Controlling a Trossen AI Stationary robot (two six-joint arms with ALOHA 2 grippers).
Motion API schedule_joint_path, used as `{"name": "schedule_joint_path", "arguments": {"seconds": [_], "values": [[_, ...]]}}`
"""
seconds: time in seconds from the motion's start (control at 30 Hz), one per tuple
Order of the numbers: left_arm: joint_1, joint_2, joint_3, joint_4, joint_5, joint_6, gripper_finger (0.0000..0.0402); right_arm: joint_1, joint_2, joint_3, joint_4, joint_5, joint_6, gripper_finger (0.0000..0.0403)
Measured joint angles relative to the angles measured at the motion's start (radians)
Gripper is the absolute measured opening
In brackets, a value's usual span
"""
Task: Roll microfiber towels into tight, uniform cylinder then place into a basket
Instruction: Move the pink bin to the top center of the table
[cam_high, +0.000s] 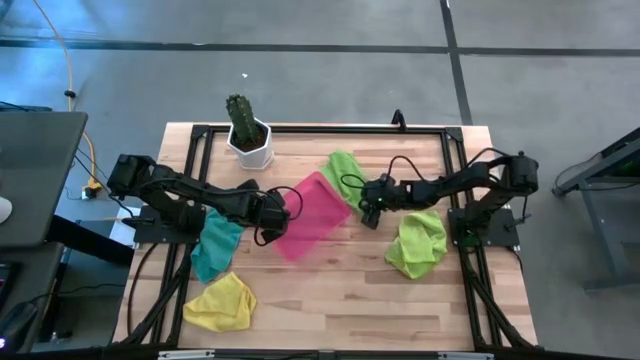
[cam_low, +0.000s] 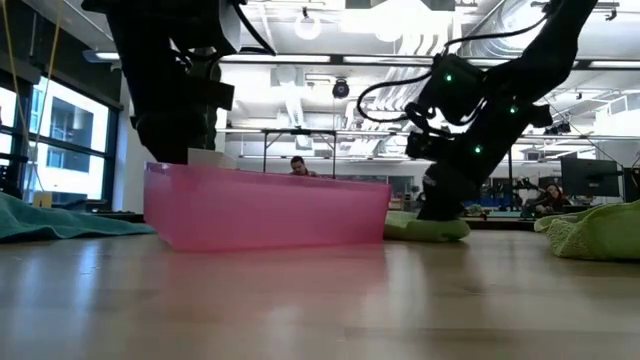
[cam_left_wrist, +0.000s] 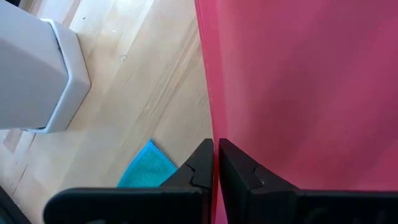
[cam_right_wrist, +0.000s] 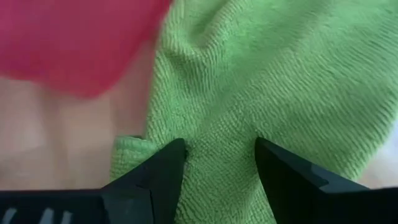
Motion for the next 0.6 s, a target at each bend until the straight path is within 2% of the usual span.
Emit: {"name": "schedule_joint_path", "arguments": {"seconds": [0.2,0.4,0.5,0.6], "values": [[0.000,0.000,0.000,0.000,-0.003,0.000,0.0006,0.082,-0.028,0.002,-0.098,-0.146,0.076,0.0193],[0.007,0.000,0.000,0.015,-0.069,0.008,0.0006,0.195,-0.090,-0.002,-0.177,-0.324,0.105,0.0193],[0.021,0.000,-0.001,0.097,-0.100,0.090,0.0006,0.243,-0.119,-0.006,-0.198,-0.407,0.088,0.0193],[0.036,0.000,-0.001,0.222,-0.106,0.254,0.0006,0.291,-0.147,-0.006,-0.200,-0.478,0.038,0.0193]]}}
